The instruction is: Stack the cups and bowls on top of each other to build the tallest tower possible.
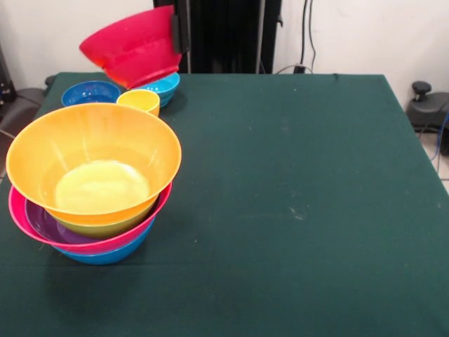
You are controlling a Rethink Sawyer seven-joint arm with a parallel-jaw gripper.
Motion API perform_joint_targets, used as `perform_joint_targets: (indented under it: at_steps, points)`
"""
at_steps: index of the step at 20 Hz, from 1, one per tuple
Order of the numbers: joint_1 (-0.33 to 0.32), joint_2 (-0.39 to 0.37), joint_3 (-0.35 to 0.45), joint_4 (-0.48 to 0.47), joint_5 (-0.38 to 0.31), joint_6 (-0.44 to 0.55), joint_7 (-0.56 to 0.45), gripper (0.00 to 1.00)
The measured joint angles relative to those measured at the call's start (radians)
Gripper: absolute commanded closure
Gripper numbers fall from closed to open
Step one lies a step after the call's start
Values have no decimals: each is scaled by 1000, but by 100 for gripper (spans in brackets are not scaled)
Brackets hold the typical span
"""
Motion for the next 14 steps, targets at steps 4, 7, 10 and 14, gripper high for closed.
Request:
perform_joint_targets:
  at_steps: [4, 7, 10, 14]
  points:
    - [-20, 44, 27, -44, -2, 20, 0, 100]
    - [-29, 69, 36, -68, -4, 28, 0, 100]
    - [-37, 108, 45, -110, -14, 39, 0, 100]
    - [-40, 155, 53, -166, -34, 67, 0, 100]
